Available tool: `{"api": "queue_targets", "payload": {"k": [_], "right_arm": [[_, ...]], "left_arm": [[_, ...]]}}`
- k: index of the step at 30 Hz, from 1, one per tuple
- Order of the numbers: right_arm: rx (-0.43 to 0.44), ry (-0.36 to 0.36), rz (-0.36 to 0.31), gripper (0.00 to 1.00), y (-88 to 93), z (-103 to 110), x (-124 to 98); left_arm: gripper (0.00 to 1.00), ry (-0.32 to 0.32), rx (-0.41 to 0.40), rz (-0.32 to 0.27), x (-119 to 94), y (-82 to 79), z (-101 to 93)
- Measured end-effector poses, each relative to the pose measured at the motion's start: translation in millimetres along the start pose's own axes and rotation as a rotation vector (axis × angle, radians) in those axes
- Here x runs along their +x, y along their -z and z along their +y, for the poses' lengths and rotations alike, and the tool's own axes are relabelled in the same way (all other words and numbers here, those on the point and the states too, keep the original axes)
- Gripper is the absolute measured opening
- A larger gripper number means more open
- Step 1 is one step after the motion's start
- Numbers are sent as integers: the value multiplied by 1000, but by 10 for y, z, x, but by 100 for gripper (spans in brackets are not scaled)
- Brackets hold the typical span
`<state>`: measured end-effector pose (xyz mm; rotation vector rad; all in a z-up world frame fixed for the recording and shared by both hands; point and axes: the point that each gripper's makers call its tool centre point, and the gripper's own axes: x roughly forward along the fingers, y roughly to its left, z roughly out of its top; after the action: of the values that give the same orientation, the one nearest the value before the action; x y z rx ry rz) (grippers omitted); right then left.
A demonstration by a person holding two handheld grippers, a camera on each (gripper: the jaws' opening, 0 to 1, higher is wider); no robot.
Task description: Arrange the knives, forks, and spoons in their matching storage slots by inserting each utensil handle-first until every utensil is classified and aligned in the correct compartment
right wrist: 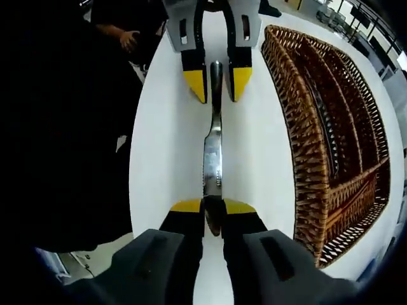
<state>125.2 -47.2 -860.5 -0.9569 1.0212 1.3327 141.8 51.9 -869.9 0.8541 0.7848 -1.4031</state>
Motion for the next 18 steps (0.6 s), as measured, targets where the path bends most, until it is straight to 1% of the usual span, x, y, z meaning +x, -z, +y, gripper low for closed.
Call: {"api": "queue_targets", "payload": {"k": [2,4,6,8,9,10,11,12,13,15,18], "right_arm": [[-4,4,-1,8,-29,-8,-42],[0,4,-3,8,-52,-15,-67],[-7,9,-2,8,-75,-14,-96],[-10,8,-2,8,-94,-13,-114],[-9,2,0,8,-91,0,-115],[-14,1,-1,8,-99,4,-113],[-16,-1,2,8,-95,10,-115],[-17,-2,6,8,-92,17,-106],[-16,-2,7,8,-88,17,-109],[-13,11,2,8,-78,-6,-119],[2,2,-21,8,-86,-5,-149]], "left_arm": [[20,10,3,-13,9,-19,-11],[20,16,28,-33,25,-53,-24],[20,15,27,-34,32,-66,-27],[15,22,47,-35,41,-88,-40],[13,42,51,-36,55,-96,-83],[9,19,74,-50,55,-132,-47],[8,8,57,-35,58,-127,-51],[7,14,38,-29,56,-134,-60],[7,11,41,-27,57,-138,-54],[7,1,15,-30,56,-133,-37],[7,3,20,-22,54,-135,-42]]}}
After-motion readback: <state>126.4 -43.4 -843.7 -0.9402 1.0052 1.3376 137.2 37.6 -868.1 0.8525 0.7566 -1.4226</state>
